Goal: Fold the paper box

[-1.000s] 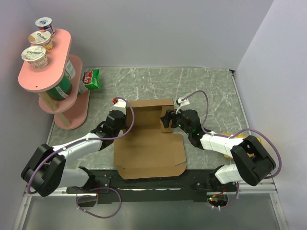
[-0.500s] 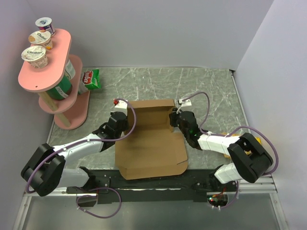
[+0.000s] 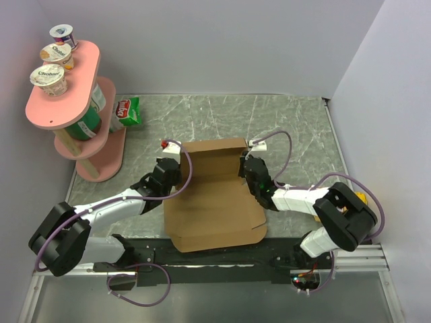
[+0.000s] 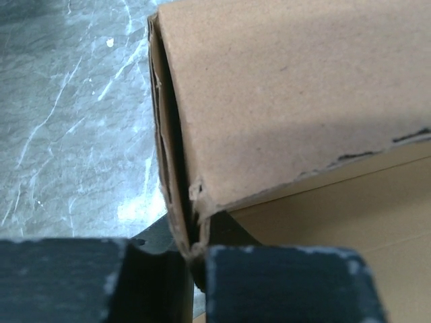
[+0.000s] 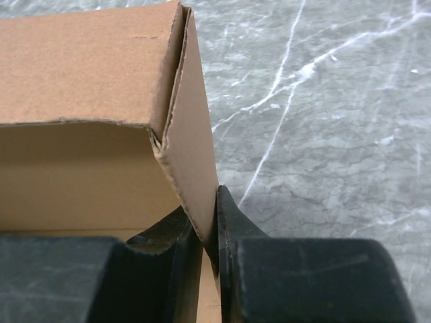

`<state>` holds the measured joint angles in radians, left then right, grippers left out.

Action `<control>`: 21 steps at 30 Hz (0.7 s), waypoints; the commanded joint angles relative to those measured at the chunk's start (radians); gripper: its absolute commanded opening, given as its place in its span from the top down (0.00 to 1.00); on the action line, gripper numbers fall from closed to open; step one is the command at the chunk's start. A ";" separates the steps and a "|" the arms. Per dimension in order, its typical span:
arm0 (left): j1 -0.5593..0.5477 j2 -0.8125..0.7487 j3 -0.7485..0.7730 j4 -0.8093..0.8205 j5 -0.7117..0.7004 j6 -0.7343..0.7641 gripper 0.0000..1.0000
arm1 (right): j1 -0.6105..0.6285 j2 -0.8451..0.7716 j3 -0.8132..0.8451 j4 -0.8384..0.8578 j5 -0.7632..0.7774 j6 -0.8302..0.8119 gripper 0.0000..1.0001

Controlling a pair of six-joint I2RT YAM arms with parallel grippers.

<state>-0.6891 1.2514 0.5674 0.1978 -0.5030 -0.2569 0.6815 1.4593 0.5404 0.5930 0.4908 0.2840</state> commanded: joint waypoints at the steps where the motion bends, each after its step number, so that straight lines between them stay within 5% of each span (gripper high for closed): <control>1: -0.015 -0.032 -0.001 0.017 0.043 -0.007 0.99 | 0.012 0.036 0.033 -0.062 0.183 0.007 1.00; 21: -0.023 -0.044 0.022 -0.031 -0.100 -0.005 0.99 | 0.012 0.072 0.107 -0.337 0.384 0.136 1.00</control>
<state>-0.7082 1.2518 0.5671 0.1970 -0.5453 -0.2680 0.7269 1.4952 0.6308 0.4389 0.6605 0.3595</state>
